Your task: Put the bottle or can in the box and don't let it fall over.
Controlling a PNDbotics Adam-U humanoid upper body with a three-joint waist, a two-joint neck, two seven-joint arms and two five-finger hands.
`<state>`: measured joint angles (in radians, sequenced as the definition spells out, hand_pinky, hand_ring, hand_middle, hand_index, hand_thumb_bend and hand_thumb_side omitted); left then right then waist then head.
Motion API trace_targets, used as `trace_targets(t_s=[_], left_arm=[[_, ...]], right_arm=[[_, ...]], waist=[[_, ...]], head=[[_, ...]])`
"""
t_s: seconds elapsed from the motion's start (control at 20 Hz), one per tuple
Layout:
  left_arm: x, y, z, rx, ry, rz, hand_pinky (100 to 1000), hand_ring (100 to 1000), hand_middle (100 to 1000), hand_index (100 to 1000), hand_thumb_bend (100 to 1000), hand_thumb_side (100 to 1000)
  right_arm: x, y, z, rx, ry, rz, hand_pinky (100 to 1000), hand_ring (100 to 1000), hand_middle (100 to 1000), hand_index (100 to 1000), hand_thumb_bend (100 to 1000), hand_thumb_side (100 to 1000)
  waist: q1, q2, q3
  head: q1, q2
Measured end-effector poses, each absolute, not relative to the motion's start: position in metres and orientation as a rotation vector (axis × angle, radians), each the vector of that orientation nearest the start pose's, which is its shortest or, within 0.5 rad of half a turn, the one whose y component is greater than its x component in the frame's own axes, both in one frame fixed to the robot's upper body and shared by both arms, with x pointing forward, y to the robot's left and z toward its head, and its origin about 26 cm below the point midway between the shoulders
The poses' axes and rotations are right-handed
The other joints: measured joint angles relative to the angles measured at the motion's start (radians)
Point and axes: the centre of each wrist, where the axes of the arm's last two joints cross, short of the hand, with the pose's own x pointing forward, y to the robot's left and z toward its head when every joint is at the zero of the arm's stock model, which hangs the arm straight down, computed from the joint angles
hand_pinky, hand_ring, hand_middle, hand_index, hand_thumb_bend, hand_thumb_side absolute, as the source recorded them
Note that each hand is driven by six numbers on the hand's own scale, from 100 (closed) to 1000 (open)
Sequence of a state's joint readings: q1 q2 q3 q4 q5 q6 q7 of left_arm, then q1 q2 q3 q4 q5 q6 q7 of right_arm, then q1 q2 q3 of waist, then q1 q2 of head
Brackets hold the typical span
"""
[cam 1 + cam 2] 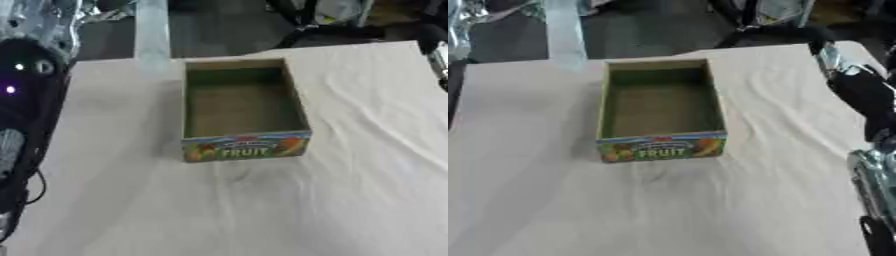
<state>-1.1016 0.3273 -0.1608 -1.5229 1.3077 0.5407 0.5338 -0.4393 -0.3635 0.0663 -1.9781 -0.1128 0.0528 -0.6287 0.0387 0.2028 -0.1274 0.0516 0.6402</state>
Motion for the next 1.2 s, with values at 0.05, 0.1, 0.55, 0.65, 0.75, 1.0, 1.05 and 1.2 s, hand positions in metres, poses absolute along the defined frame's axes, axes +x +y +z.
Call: trace_targets(t_s=[0.05,0.1,0.55,0.65,0.75,1.0,1.05,1.2], left_arm=[[0.392,0.145,0.363,-0.829,-1.478,-0.038,100,100,272,967,663,1000],[0.393,0.139,0.361,-0.831,-1.464,-0.051,100,100,271,967,662,1000],[0.407,0.114,0.325,-0.812,-1.349,-0.077,100,100,225,965,679,1000],[0.412,0.113,0.31,-0.802,-1.307,-0.065,100,100,208,964,680,1000],[0.417,0.113,0.296,-0.79,-1.268,-0.055,100,100,194,963,675,1000],[0.427,0.12,0.261,-0.749,-1.182,-0.026,100,100,160,960,648,1000],[0.428,0.122,0.255,-0.739,-1.168,-0.02,100,100,157,960,644,1000],[0.43,0.128,0.236,-0.701,-1.132,-0.009,100,100,146,956,612,1000]], right_arm=[[0.312,-0.235,0.235,-0.29,-2.352,-0.311,899,713,869,834,658,100],[0.312,-0.233,0.236,-0.281,-2.355,-0.324,899,710,867,830,657,100],[0.313,-0.229,0.242,-0.289,-2.315,-0.469,898,689,857,798,657,100],[0.313,-0.229,0.242,-0.299,-2.3,-0.489,897,688,856,798,657,100],[0.313,-0.229,0.242,-0.305,-2.293,-0.501,898,685,850,797,657,100],[0.313,-0.229,0.242,-0.312,-2.29,-0.516,898,685,849,796,657,100],[0.313,-0.229,0.242,-0.314,-2.29,-0.517,898,685,849,796,657,100],[0.313,-0.231,0.242,-0.324,-2.287,-0.521,898,684,849,796,658,100]], waist=[[0.001,0.0,-0.009],[0.002,0.0,-0.017],[0.008,0.002,-0.035],[0.008,0.004,-0.033],[0.008,0.005,-0.03],[0.009,0.007,-0.016],[0.009,0.008,-0.013],[0.009,0.008,-0.001]], head=[[0.006,0.0],[0.011,-0.001],[0.025,-0.002],[0.025,-0.002],[0.022,-0.002],[0.012,-0.002],[0.008,-0.002],[0.0,-0.002]])
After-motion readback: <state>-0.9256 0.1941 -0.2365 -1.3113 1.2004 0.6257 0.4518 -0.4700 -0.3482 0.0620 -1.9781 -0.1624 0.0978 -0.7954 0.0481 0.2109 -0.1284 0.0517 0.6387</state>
